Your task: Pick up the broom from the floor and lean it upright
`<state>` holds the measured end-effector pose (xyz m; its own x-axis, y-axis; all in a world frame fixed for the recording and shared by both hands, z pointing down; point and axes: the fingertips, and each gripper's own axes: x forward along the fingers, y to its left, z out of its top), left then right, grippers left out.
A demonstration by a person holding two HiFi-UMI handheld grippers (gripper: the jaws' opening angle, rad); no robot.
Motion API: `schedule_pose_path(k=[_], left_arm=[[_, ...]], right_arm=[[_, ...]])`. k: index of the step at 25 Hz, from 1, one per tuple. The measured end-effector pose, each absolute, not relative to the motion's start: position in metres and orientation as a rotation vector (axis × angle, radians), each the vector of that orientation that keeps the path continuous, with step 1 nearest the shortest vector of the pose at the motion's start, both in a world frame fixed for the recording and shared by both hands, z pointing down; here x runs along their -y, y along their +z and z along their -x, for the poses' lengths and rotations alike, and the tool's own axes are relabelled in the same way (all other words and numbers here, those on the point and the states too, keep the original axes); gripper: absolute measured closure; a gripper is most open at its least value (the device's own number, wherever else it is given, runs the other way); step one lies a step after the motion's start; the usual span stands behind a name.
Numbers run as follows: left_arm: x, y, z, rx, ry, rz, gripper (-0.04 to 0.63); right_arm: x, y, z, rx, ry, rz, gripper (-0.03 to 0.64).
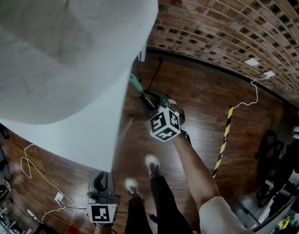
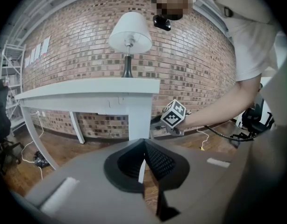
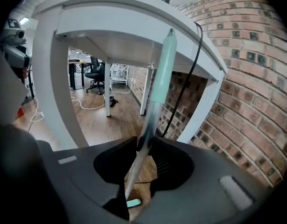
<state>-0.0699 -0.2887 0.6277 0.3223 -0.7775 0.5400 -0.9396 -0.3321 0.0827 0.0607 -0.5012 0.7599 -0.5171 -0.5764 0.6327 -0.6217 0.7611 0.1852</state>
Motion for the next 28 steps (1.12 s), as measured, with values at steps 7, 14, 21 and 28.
schedule_pose_path(k=[7,14,21,28], left_arm=[[0.289,0.629,0.071,1.509,0.581,-2.227,0.595],[0.289,0.631,0.074,1.501,0.587,-2.214,0.595],[0.288,0.627,0.075,1.518,0.578,-2.213,0.595],[0.286,0.622,0.077,1.529,0.564,-2.224,0.595]], right_arm=[[0.504,0.760,-0.062,2.252,0.080,-0.910,0.493],[0.508,0.760,-0.065,2.256,0.107,-0.939,0.477],[0.498,0.756,-0.072,2.259,0.142,-0.968,0.457],[0.483,0.764,-0.084,2.238,0.187,-0.985,0.494]])
